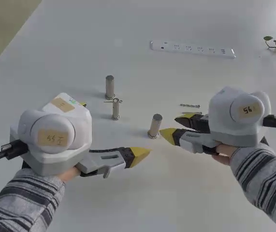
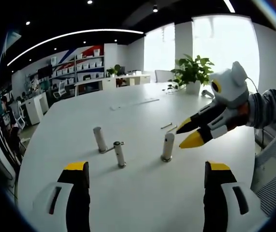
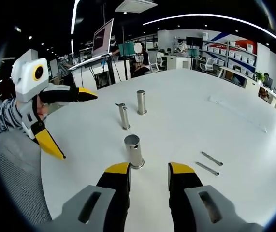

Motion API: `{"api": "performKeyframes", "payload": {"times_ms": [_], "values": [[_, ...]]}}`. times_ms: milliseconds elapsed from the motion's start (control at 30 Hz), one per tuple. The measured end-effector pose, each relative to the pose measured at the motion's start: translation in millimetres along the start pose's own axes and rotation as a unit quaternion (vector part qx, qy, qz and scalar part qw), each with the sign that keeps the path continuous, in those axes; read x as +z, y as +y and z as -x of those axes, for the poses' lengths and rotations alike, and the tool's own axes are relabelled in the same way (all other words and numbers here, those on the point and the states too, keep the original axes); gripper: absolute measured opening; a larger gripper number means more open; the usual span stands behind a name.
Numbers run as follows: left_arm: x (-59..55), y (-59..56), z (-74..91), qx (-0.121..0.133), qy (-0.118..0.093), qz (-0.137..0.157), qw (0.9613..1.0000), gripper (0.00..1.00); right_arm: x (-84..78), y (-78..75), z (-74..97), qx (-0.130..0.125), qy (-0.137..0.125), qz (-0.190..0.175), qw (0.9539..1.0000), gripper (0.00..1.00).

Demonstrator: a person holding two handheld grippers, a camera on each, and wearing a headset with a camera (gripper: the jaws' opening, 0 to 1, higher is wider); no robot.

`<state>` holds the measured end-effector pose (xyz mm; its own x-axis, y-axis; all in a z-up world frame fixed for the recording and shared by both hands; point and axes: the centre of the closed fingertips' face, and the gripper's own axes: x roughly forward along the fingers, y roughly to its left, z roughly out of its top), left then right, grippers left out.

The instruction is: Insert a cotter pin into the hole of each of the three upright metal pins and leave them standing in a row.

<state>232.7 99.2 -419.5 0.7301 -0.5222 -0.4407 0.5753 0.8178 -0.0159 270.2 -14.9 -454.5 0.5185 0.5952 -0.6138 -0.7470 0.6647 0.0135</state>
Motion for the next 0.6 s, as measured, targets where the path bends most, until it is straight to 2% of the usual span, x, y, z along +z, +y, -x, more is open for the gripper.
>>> {"api": "performKeyframes", "payload": {"times_ms": [67, 167, 300, 533, 600], "values": [[-2.0, 0.5, -0.5, 0.003, 0.005, 0.004, 1.0000, 0.99, 0.1, -8.7, 2.7, 0.001, 0.002, 0.002, 1.0000, 0.26], [-2.4, -1.6, -1.0, -0.001, 0.006, 0.001, 1.0000, 0.99, -5.6, -21.4, 6.1, 0.004, 0.029, 0.023, 0.9993, 0.26], [0.4, -5.1, -1.9, -0.007, 0.001, -0.003, 1.0000, 0.99, -7.0, -33.2, 8.2, 0.008, 0.044, 0.029, 0.9986, 0.26], [0.8, -8.2, -1.8, -0.012, 0.001, -0.005, 0.9999, 0.99, -11.8, -54.0, 11.1, 0.018, 0.083, 0.049, 0.9952, 0.25], [0.0, -8.0, -2.0, -0.012, 0.003, -0.001, 0.9999, 0.99, -13.4, -67.0, 8.7, 0.021, 0.096, 0.057, 0.9935, 0.25]]}}
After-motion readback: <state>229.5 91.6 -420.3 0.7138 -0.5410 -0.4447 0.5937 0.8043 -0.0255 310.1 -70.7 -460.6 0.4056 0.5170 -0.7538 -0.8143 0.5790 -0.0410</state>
